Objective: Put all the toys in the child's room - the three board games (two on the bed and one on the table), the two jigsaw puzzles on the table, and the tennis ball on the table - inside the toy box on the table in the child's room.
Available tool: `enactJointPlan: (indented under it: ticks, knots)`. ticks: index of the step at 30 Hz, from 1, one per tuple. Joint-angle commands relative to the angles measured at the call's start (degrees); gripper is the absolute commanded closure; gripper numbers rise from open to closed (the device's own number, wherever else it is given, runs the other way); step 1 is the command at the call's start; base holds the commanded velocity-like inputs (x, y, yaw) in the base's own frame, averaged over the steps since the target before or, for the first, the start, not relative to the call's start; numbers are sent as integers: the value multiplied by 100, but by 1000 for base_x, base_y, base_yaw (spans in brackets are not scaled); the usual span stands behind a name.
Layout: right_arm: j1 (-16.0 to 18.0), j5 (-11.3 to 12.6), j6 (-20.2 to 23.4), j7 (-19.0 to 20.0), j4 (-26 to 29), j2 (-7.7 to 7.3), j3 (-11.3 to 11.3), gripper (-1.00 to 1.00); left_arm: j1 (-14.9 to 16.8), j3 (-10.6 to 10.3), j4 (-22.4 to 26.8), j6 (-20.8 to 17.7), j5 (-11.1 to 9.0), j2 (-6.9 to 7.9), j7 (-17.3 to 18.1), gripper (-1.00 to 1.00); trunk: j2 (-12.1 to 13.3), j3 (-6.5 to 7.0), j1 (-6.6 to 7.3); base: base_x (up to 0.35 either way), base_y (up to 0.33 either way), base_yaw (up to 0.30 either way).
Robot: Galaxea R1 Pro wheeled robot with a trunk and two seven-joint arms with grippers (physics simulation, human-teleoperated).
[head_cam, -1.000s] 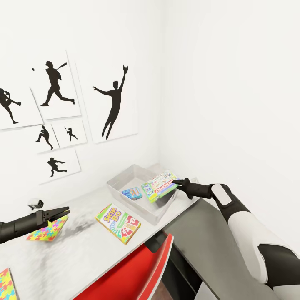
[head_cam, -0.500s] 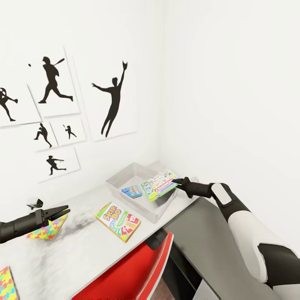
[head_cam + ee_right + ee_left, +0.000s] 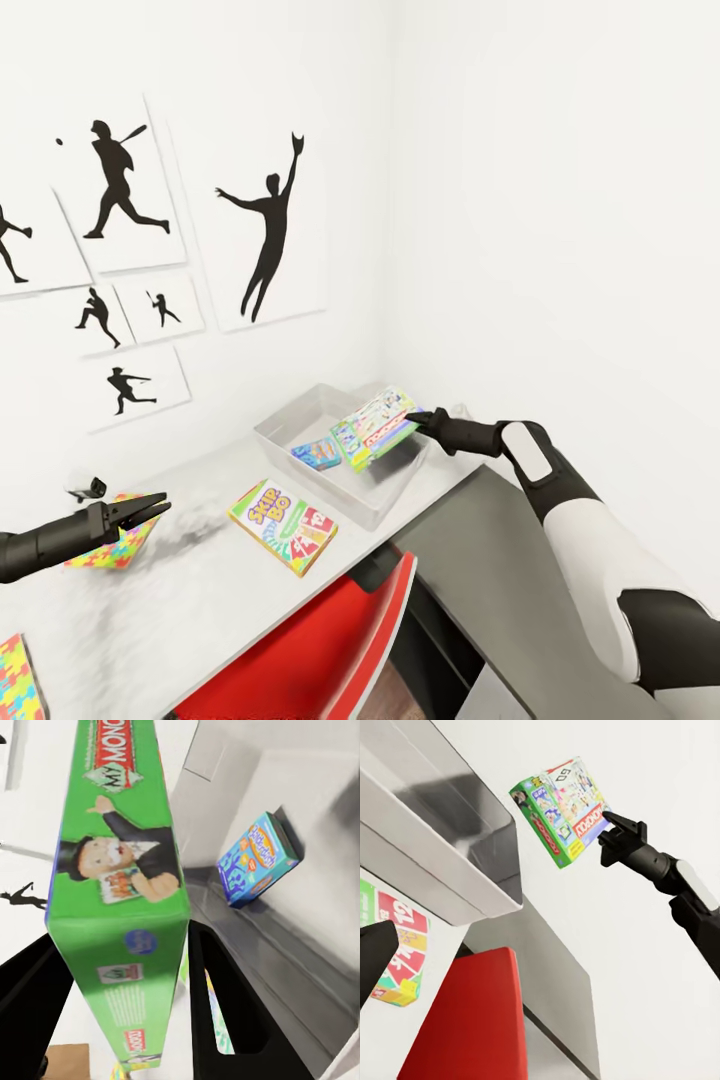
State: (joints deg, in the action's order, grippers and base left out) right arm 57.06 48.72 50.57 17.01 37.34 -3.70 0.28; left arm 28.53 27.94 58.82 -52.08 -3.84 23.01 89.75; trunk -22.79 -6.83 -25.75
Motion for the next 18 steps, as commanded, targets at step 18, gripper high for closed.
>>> enactJointPlan:
  ticks: [18]
  knots:
    - [2, -42, 9, 9, 175, 26, 79, 100, 1906, -545, -105, -784, 908, 49, 25, -100, -13, -181, -3, 0, 0, 0]
